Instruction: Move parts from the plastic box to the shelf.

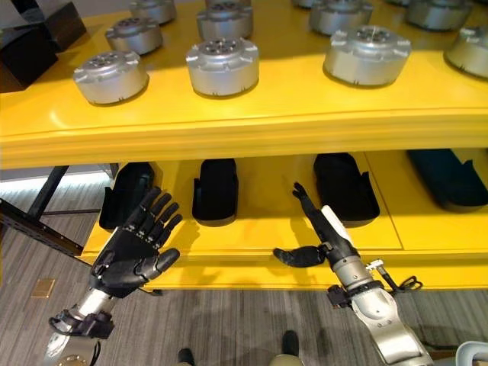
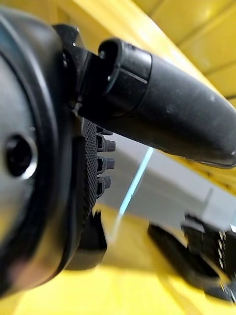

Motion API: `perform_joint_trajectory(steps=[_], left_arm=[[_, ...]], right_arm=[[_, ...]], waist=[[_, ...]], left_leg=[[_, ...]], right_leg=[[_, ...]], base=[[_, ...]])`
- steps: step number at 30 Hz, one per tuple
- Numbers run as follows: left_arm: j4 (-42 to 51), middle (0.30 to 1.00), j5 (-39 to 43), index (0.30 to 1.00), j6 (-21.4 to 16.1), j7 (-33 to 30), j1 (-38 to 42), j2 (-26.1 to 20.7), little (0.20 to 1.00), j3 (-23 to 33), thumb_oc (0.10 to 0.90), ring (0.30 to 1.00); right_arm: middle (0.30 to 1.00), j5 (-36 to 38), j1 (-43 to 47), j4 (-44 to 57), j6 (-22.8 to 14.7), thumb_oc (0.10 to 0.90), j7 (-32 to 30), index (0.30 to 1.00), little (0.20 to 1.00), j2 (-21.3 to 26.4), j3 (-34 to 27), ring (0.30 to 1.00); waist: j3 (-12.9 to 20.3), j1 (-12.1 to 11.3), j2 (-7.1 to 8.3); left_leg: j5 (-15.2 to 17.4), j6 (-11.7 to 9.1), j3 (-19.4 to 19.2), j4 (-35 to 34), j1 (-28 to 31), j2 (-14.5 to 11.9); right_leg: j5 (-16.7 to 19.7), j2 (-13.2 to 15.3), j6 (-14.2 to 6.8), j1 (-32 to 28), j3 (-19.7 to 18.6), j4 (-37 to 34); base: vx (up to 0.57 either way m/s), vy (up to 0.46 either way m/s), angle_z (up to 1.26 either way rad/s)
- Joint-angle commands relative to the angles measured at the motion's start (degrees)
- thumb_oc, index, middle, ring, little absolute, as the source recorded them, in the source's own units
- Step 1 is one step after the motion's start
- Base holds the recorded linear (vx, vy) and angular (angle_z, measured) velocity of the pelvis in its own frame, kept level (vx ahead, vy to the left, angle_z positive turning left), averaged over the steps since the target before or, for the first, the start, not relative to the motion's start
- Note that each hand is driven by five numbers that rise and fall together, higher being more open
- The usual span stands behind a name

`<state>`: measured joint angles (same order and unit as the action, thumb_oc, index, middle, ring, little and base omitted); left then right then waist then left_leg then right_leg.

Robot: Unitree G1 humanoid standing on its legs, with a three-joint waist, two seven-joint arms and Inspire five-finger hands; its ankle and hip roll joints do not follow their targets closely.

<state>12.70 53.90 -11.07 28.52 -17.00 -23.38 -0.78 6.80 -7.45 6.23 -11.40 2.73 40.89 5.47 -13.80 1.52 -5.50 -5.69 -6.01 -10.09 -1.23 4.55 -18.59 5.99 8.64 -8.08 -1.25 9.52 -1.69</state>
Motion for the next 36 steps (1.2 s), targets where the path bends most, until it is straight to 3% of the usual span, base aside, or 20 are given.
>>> perform_joint_trajectory(steps=[1,4,5,7,8,10,12,21,24,26,29,31,36], left_arm=[[5.75,1.0,3.85,1.0,-5.91,-0.66,1.46,-6.33,1.0,5.58,0.9,1.0],[5.75,1.0,3.85,1.0,-5.91,-0.66,1.46,-6.33,1.0,5.58,0.9,1.0],[3.49,1.0,4.51,1.0,-5.65,2.79,2.48,-4.93,1.0,5.57,0.9,1.0],[3.86,1.0,4.13,1.0,-6.39,2.73,2.12,-5.09,1.0,5.14,0.9,1.0],[3.97,1.0,4.04,1.0,-6.49,2.78,2.0,-5.14,1.0,5.07,0.9,1.0],[5.6,1.0,2.07,1.0,-7.59,1.23,1.36,-4.74,1.0,3.91,0.9,1.0],[6.79,1.0,0.34,1.0,-8.13,-0.9,0.33,-4.37,1.0,4.28,0.9,1.0],[6.08,1.0,0.31,1.0,-7.47,1.35,-0.22,-5.65,1.0,6.03,0.9,1.0],[5.94,1.0,0.14,1.0,-7.53,1.72,0.27,-6.52,1.0,5.73,0.9,1.0],[5.32,1.0,-0.6,1.0,-8.48,1.21,0.55,-6.98,1.0,6.02,0.9,1.0],[4.95,1.0,-0.53,1.0,-8.87,1.41,0.92,-7.03,1.0,6.27,0.9,1.0],[4.7,1.0,0.34,1.0,-7.82,2.96,1.1,-6.8,1.0,6.96,0.9,1.0],[3.95,1.0,-0.38,1.0,-7.91,4.07,0.64,-7.62,1.0,7.25,0.9,1.0]], right_arm=[[1.0,0.47,4.79,8.08,-6.29,0.9,-0.11,1.0,1.0,-3.83,-1.09,1.0],[1.0,0.47,4.79,8.08,-6.29,0.9,-0.11,1.0,1.0,-3.83,-1.09,1.0],[1.0,0.15,1.62,8.49,-6.98,0.9,-0.91,1.0,1.0,-4.56,-3.76,1.0],[1.0,0.68,1.58,8.19,-7.69,0.9,-0.59,1.0,1.0,-4.79,-3.79,1.0],[1.0,0.77,1.55,8.17,-7.83,0.9,-0.54,1.0,1.0,-4.81,-3.8,1.0],[1.0,0.15,1.38,8.42,-8.46,0.9,-1.26,1.0,1.0,-5.47,-2.87,1.0],[1.0,-0.13,1.75,7.47,-10.46,0.9,-0.29,1.0,1.0,-6.78,-1.05,1.0],[1.0,-0.39,-0.89,8.43,-12.32,0.9,-0.15,1.0,1.0,-6.01,-2.5,1.0],[1.0,-2.26,-0.2,8.64,-12.51,0.9,-2.2,1.0,1.0,-5.62,-3.03,1.0],[1.0,-2.81,0.37,8.62,-12.3,0.9,-3.34,1.0,1.0,-5.69,-3.04,1.0],[1.0,-2.62,0.43,8.08,-12.49,0.9,-3.44,1.0,1.0,-6.28,-3.04,1.0],[1.0,-4.42,-0.45,7.59,-13.22,0.9,-3.21,1.0,1.0,-7.28,-3.74,1.0],[1.0,-6.27,-0.22,8.73,-11.51,0.9,-3.15,1.0,1.0,-7.13,-4.02,1.0]], waist=[[1.64,-2.3,5.82],[1.64,-2.3,5.82],[1.52,0.06,5.18],[1.24,-0.1,5.57],[1.17,-0.15,5.6],[0.41,-0.68,6.0],[0.72,-2.2,5.96],[3.75,-2.0,6.75],[3.87,-1.91,6.62],[3.22,-2.1,6.37],[2.34,-2.23,6.57],[1.75,-1.85,6.92],[2.71,-1.83,7.27]], left_leg=[[3.92,-0.54,1.07,1.61,0.91,2.73],[3.92,-0.54,1.07,1.61,0.91,2.73],[2.48,-0.87,-9.68,5.93,-2.19,3.18],[6.88,1.11,-9.35,8.03,-2.78,7.09],[7.51,1.43,-9.3,8.34,-2.86,7.73],[12.32,4.48,-8.41,12.92,-4.46,13.92],[12.77,6.02,-1.22,10.35,-3.79,19.12],[10.02,6.8,1.22,2.73,-1.54,20.28],[9.73,7.5,0.75,2.15,-1.38,19.96],[9.82,8.25,-0.46,2.55,-1.39,19.3],[10.02,8.72,-0.72,3.41,-1.56,18.68],[10.04,8.47,0.64,4.18,-1.51,18.17],[10.28,7.2,1.82,3.69,-0.78,16.85]], right_leg=[[-7.61,5.14,0.2,-1.94,3.33,7.03],[-7.61,5.13,0.2,-1.94,3.33,7.03],[-8.72,3.04,2.83,-2.34,9.85,6.57],[-8.57,2.81,2.82,-1.91,9.21,6.67],[-8.55,2.74,2.8,-1.84,9.05,6.69],[-7.85,1.35,3.08,-2.25,7.58,5.57],[-7.39,-1.62,2.88,-1.44,3.11,5.01],[-7.07,-3.91,2.83,-1.75,0.43,2.66],[-9.48,-4.42,2.97,-1.07,1.35,6.94],[-10.41,-3.26,2.24,1.31,3.04,13.8],[-9.22,-1.2,1.17,3.28,2.93,17.58],[-7.98,0.89,0.07,2.43,0.01,14.37],[-3.7,4.95,-2.07,-0.07,-3.19,6.3]], base=[[0.0,-0.053,0.23],[-0.06,-0.142,0.06],[-0.2,-0.463,0.52],[-0.12,-0.281,1.21],[-0.04,-0.098,0.36],[-0.04,-0.117,-0.53],[0.03,-0.017,-0.65],[0.01,0.048,-0.35],[-0.02,0.095,-0.09],[-0.05,0.069,-0.06],[-0.03,-0.009,-0.3],[0.04,-0.135,-0.33],[0.07,-0.156,0.07]])
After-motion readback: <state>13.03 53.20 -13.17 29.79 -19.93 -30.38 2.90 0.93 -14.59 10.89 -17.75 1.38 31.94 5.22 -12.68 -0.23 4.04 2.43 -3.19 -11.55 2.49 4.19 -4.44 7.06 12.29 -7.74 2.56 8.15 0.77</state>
